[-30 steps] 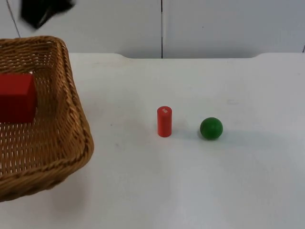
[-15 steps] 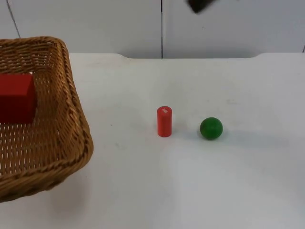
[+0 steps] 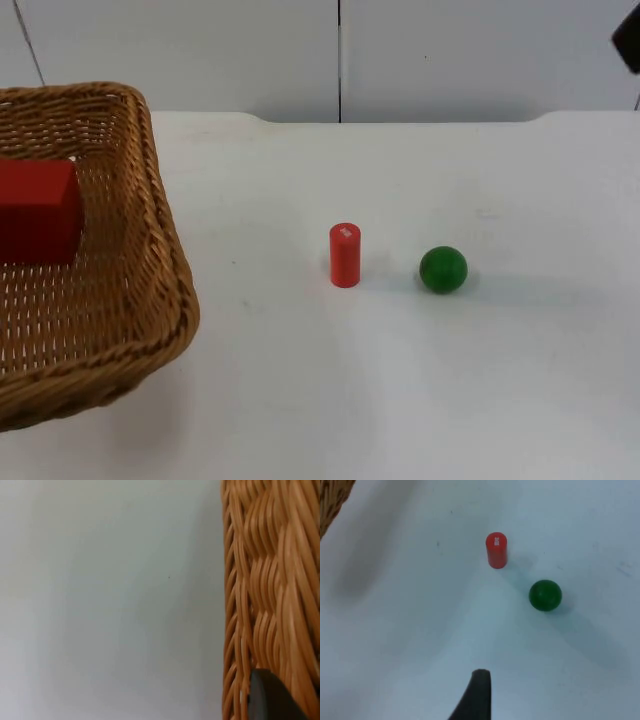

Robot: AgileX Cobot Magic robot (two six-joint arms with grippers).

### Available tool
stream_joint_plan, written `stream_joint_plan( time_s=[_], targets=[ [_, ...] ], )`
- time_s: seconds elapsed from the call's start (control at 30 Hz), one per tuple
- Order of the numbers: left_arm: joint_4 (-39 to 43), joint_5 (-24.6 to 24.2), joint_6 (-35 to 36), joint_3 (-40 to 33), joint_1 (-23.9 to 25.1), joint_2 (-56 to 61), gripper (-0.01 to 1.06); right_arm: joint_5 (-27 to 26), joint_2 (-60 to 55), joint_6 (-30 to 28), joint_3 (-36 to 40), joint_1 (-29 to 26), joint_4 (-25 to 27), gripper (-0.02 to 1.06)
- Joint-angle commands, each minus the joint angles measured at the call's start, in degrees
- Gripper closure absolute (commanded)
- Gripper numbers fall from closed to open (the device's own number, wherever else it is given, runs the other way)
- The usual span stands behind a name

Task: Pick up the basket with the left hand and place the object to the left of the red cylinder into the basket with the right hand.

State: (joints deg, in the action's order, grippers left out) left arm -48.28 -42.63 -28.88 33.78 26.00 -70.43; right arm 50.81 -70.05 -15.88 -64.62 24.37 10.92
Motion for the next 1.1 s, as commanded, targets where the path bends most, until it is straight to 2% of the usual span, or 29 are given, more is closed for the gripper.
stream_joint_plan(
  time_s=[0.0, 0.17, 0.3, 0.43, 0.47, 0.53, 0.6, 0.73, 0.87, 0.93, 0.97, 1.0, 1.07],
  targets=[
    [-2.2, -0.4, 0.2, 0.2, 0.3, -0.8, 1.05, -0.7, 1.4, 0.0, 0.3, -0.2, -0.4, 0.24],
    [-4.4, 0.0, -3.1, 1.3, 0.2, -6.7, 1.05, -0.7, 1.4, 0.0, 0.3, -0.2, -0.1, 0.24],
    [-5.3, 1.1, -5.6, 3.8, -2.3, -13.0, 1.05, -0.7, 1.4, 0.0, 0.3, -0.2, 0.0, 0.24],
    [-5.4, 9.3, -5.8, 8.9, -9.8, -22.0, 1.05, -0.7, 1.4, 0.0, 0.3, -0.2, 0.0, 0.24],
    [-5.4, 9.3, -5.8, 8.9, -9.8, -22.0, 1.05, -0.7, 1.4, 0.0, 0.3, -0.2, 0.0, 0.24],
    [-5.8, 11.8, -7.2, 12.0, -12.8, -27.0, 1.05, -0.7, 1.4, 0.0, 0.3, -0.2, 0.0, 0.24],
    [-6.5, 12.0, -8.4, 13.5, -13.9, -29.2, 1.05, -0.7, 1.4, 0.0, 0.3, -0.2, 0.0, 0.24],
    [-6.4, 11.5, -9.9, 21.6, -17.4, -38.6, 1.05, -0.5, 1.4, 0.0, 0.3, -0.2, 0.0, 0.24],
    [-6.3, 10.5, -9.9, 24.9, -17.7, -43.2, 1.04, -0.5, 1.4, 0.1, 0.3, -0.2, -0.3, 0.24],
    [-5.7, 11.0, -9.9, 25.1, -17.7, -43.4, 1.00, -0.5, 1.4, 0.1, 0.3, -0.2, -0.3, 0.24],
    [-4.6, 11.9, -9.9, 25.1, -17.7, -43.5, 0.93, -0.5, 1.4, 0.1, 0.3, -0.2, -0.3, 0.24],
    [-3.3, 12.1, -9.9, 25.1, -17.7, -43.5, 0.86, -0.6, 1.4, 0.1, 0.3, -0.2, -0.3, 0.24],
    [-2.3, 12.1, -9.9, 25.1, -17.7, -43.5, 0.62, -0.6, 1.4, 0.1, 0.3, -0.2, -0.3, 0.24]
  ],
)
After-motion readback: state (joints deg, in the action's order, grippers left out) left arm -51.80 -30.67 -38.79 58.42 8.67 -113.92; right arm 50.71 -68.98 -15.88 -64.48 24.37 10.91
